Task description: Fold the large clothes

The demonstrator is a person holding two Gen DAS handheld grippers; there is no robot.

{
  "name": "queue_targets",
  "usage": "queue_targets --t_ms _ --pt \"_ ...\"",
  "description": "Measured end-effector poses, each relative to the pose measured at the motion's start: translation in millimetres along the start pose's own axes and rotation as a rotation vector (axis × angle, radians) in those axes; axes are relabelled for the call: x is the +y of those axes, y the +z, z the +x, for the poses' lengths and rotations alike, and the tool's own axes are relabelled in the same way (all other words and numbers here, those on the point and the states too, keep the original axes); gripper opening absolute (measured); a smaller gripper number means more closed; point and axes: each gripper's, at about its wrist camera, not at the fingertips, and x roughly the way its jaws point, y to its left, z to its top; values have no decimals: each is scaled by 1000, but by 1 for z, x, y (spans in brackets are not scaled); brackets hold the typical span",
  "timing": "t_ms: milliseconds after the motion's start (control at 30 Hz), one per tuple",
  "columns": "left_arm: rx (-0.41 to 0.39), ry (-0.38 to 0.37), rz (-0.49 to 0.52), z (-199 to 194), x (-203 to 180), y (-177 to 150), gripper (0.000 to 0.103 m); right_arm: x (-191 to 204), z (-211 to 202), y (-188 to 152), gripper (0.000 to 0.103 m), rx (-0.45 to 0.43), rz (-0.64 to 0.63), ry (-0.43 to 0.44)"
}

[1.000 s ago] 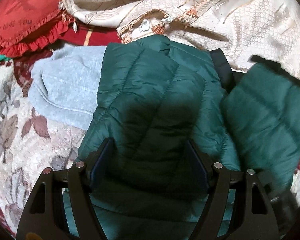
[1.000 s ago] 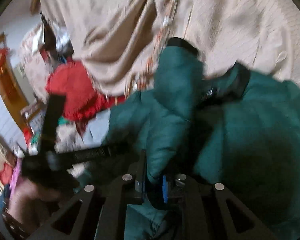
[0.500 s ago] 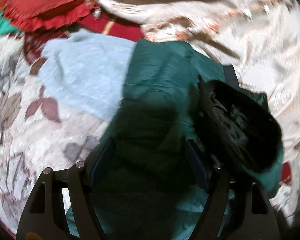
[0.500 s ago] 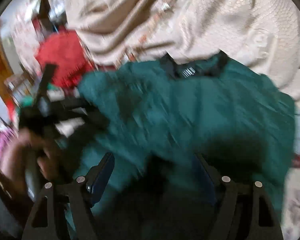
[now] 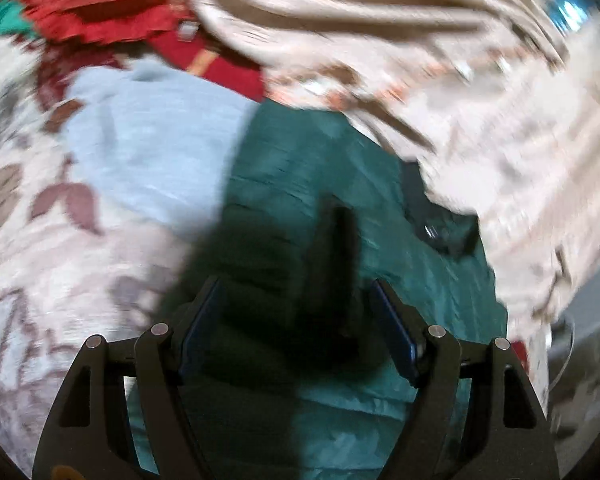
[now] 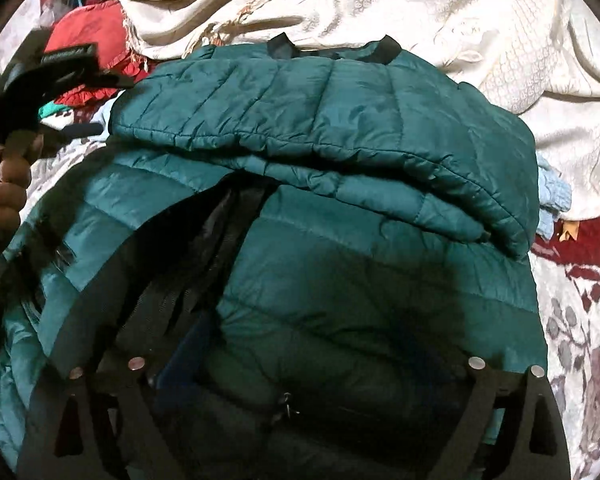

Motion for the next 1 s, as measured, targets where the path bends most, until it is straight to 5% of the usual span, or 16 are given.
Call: queue_targets --t_ms 133,200,233,267,367,500,633,867,933,1000 --pt "115 -50 61 32 -16 -8 75 3 1 -1 103 -1 3 -9" --pt "101 -66 80 35 -22 -8 74 4 2 0 103 -3 3 -8" --pt "91 -67 86 33 -23 -8 66 5 2 0 103 -5 3 -8" --pt "78 -73 98 32 -25 -8 34 5 1 -1 103 -7 4 -7" --pt "70 -78 135 30 -32 -10 21 7 1 -2 103 -8 2 -9" --pt "-61 -60 168 0 -35 -3 20 7 2 -2 103 -7 -1 -15" --pt "-194 3 100 -27 -13 13 20 7 1 -2 103 -7 1 -11" --pt "-57 79 -38 0 15 19 36 0 0 6 103 54 5 16" --pt "-115 104 -15 -14 11 22 44 -12 -12 14 100 43 33 21" --pt "-240 150 0 -39 9 24 50 -43 -43 26 99 -88 113 -39"
